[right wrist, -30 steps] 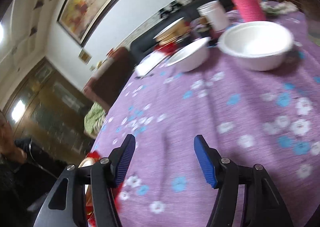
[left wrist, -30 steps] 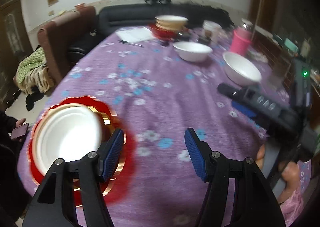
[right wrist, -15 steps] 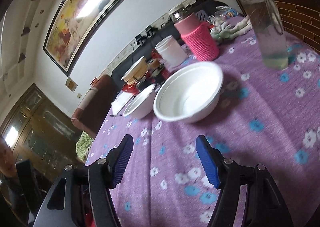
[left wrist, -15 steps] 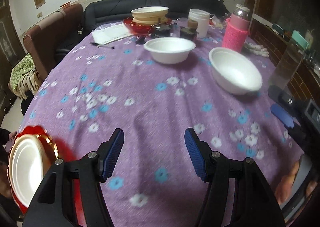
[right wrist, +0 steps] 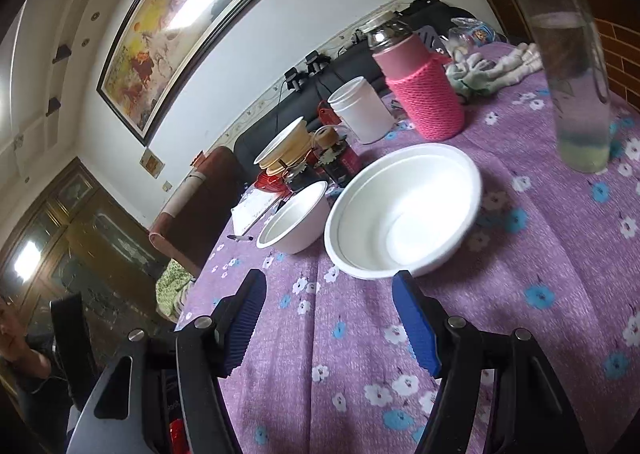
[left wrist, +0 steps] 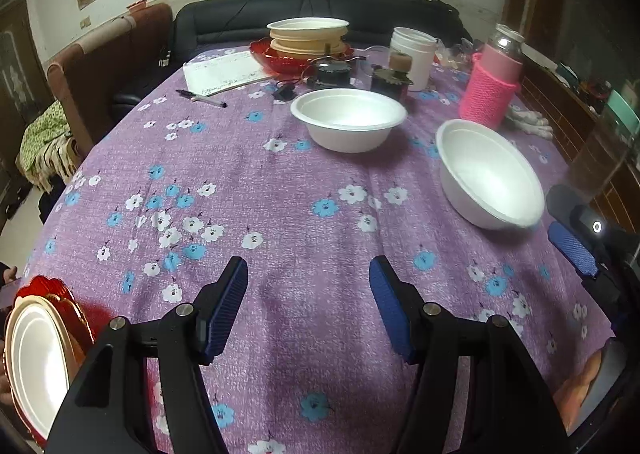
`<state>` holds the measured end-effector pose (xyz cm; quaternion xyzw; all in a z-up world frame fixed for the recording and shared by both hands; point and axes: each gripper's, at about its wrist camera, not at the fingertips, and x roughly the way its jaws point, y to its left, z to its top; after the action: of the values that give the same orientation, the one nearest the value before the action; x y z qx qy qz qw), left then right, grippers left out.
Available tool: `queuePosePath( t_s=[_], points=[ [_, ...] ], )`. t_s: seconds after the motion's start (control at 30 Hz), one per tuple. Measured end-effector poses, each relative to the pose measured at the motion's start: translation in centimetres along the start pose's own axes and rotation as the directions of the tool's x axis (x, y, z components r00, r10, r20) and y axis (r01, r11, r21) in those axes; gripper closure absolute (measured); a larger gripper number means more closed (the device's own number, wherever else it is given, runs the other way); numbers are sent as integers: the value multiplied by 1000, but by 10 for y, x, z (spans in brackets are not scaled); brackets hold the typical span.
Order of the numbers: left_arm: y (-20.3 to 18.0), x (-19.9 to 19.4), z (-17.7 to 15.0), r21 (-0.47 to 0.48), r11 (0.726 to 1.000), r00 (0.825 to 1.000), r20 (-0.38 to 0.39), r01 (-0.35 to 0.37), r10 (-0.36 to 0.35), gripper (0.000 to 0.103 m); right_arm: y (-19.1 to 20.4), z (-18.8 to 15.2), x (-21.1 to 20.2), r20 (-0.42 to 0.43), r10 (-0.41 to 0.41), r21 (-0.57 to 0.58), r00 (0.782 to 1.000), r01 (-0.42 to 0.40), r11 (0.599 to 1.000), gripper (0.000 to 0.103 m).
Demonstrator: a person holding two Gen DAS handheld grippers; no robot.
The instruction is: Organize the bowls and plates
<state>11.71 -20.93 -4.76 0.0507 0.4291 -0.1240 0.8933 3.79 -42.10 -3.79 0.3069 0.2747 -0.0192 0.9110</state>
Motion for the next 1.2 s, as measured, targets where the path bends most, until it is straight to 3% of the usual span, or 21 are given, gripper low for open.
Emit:
queuePosePath(
  t_s=[0.47, 0.73, 0.87, 1.0, 1.13, 1.2],
  points=[
    [14, 8, 5, -49, 999, 1000, -13, -15, 14, 41, 25, -1, 9, 2, -55, -75, 999, 55, 996, 34],
    [28, 21, 39, -160, 987, 999, -18, -35, 32, 41, 42, 9, 15, -10, -71, -151, 997, 69, 986, 35],
    [44, 41, 73, -255, 965, 998, -34, -58, 51, 41, 51, 39, 27, -77, -28, -158, 997, 15, 987, 35],
    [57, 66, 110, -334, 939, 997, -56, -75, 59, 41, 57, 85, 56, -185, 22, -108, 982, -42, 993, 35],
    [71, 89, 131, -401, 913, 995, -90, -71, 38, 41, 67, 119, 106, -314, 34, -71, 949, -59, 996, 35],
    [77, 99, 134, -439, 897, 994, -110, -57, 10, 41, 68, 125, 133, -355, -3, -69, 935, -23, 997, 35]
  ],
)
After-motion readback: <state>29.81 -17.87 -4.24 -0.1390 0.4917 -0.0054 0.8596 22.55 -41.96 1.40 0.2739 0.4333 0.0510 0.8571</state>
